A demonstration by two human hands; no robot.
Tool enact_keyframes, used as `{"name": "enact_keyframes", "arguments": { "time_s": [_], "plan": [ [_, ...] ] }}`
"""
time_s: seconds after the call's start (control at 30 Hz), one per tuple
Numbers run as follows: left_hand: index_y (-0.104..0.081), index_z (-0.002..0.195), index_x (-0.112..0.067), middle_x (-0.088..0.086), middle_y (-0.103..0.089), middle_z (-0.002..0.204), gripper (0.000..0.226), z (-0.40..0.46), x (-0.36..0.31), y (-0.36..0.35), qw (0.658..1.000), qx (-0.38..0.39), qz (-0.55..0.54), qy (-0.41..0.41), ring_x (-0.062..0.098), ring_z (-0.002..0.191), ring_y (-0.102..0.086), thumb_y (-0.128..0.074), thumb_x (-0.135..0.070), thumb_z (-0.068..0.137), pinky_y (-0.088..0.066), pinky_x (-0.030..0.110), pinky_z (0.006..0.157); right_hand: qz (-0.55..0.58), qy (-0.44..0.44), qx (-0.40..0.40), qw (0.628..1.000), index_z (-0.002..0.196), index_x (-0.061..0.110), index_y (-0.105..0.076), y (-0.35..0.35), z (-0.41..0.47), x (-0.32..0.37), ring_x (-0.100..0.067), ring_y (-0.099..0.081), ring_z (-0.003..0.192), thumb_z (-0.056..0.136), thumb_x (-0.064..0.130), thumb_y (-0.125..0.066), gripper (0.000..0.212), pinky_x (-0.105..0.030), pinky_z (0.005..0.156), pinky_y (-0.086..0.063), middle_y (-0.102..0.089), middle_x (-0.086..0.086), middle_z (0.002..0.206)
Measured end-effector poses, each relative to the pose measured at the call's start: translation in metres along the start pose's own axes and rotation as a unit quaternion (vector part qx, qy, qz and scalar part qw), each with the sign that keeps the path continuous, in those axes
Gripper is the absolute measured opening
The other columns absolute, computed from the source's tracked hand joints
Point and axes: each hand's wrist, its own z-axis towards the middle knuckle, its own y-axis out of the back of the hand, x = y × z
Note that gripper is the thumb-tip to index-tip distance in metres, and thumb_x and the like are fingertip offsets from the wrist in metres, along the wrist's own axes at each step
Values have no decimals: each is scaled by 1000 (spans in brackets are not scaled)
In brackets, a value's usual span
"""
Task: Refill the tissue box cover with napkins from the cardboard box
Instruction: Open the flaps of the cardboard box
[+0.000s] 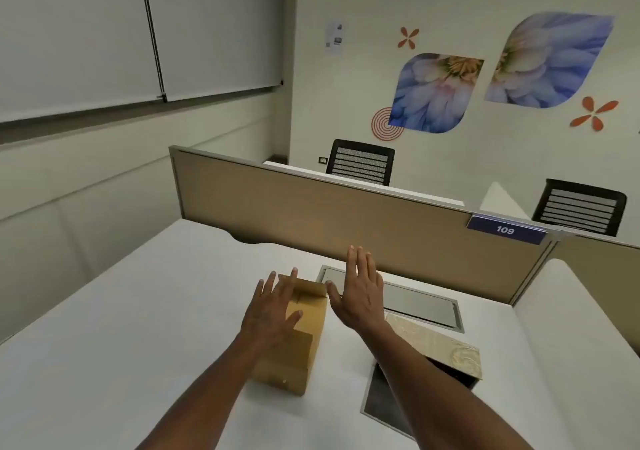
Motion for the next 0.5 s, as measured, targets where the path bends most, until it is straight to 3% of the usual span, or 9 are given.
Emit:
{"name": "enact_keyframes", "arguments": {
  "time_s": [0.13,0.27,0.33,0.4,0.5],
  "plan": [
    [3,156,-28,2,-13,165,84,-12,-1,-8,999,51,1,2,29,152,-8,-28,-70,91,0,45,122,5,-21,21,1000,162,18,-2,-16,-10,2,-28,0,158,100,60,-35,82,-51,126,-17,-4,-6,172],
    [-28,152,-24,1,-39,155,106,-26,6,-25,996,81,-6,-29,26,146,-30,12,-82,72,-3,46,124,-1,-23,37,999,162,18,0,-32,-13,2,-28,2,158,99,60,-34,83,-50,125,-15,-2,-6,172],
    [-49,139,-24,-1,-56,140,108,-35,9,-35,997,54,-36,-39,20,132,-48,14,-82,73,-15,45,123,-4,-30,49,998,162,18,0,-40,-15,2,-28,2,158,100,59,-36,83,-49,125,-13,-1,-6,172],
    [-63,118,-25,-4,-67,120,96,-43,8,-35,996,21,-76,-39,14,111,-59,6,-80,80,-31,41,116,1,-39,59,998,162,18,0,-47,-17,3,-28,2,158,100,58,-36,82,-49,125,-13,-1,-6,172],
    [-61,80,-28,-8,-66,80,73,-60,7,-30,992,-20,-127,-10,10,75,-57,-7,-75,89,-46,28,89,13,-52,73,996,162,17,0,-57,-17,5,-28,1,158,100,57,-38,83,-47,126,-12,-1,-6,172]
  ]
}}
